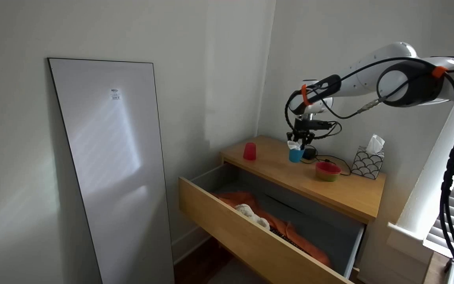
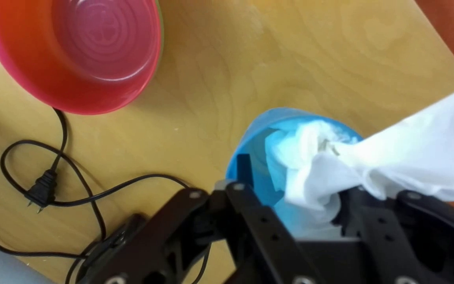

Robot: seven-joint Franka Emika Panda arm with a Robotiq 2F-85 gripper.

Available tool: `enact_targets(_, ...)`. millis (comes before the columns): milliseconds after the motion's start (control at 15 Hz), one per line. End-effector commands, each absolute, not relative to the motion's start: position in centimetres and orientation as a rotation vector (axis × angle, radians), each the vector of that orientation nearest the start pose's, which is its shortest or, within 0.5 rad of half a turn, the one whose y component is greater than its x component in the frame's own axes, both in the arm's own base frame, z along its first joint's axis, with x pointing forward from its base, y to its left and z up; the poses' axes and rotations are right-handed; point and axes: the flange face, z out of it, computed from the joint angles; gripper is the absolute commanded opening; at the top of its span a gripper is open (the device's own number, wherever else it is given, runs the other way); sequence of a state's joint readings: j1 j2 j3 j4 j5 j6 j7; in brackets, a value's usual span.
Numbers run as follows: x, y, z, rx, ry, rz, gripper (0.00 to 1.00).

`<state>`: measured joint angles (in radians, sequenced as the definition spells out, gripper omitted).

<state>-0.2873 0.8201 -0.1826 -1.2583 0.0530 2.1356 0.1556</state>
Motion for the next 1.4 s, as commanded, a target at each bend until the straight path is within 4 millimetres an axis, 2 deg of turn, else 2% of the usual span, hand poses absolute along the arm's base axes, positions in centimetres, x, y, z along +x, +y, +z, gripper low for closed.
enact_targets(0,68.2,-30.6,27.8,-3.058,0.928,-0.093,0.46)
enact_targets(200,68.2,-30.4,27.7,-3.045,0.924,-0.089,0.37)
enact_targets(600,68.0,-29.8,27.8,-3.029,0.913,-0.085,0.31)
enact_targets(933,67.9,-29.6,28.1,-3.022,0.897,-0.092,0.34)
enact_targets(1200,67.7,-29.5,28.5,-3.011,0.894,-0.100,0.31)
enact_targets(1267,67.7,-29.5,28.5,-3.011,0.895,-0.098,0.28)
enact_targets(1333,67.7,-29.6,28.4,-3.013,0.898,-0.100,0.20)
